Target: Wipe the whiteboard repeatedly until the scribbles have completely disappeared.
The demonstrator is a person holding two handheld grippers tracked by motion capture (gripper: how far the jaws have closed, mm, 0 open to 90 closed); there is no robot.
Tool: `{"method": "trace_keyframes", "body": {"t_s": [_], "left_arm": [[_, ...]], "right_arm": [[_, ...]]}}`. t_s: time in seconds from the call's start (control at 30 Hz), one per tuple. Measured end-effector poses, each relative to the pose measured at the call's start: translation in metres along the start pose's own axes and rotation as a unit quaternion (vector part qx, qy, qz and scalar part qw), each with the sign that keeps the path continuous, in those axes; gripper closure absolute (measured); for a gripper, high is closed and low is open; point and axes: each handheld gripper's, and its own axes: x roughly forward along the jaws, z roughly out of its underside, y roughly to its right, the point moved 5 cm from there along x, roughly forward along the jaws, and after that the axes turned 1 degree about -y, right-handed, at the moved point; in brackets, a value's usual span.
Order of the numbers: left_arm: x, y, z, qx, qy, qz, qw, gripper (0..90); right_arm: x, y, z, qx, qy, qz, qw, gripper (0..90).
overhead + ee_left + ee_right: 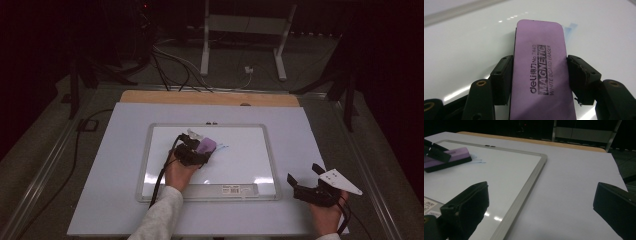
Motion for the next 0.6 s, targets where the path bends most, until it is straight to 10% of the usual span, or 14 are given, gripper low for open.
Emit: {"method": "trace_keyframes", "body": {"t_s": [0.2, 0.43, 0.6], "left_arm": [[0.002, -0.016, -0.003, -0.034, 0.008, -0.018, 0.9992, 41.9], [0.008, 0.016, -0.004, 0.027, 0.001, 0.039, 0.9989, 41.8], [0.011, 0.040, -0.005, 0.085, -0.005, 0.091, 0.9922, 41.8]], "right_arm": [[0.001, -0.001, 0.000, 0.000, -0.002, -0.001, 1.0000, 0.6], [0.003, -0.003, 0.001, -0.005, -0.005, -0.003, 1.0000, 0.6], [0.003, -0.003, 0.001, -0.005, -0.005, -0.003, 1.0000, 0.6]]}}
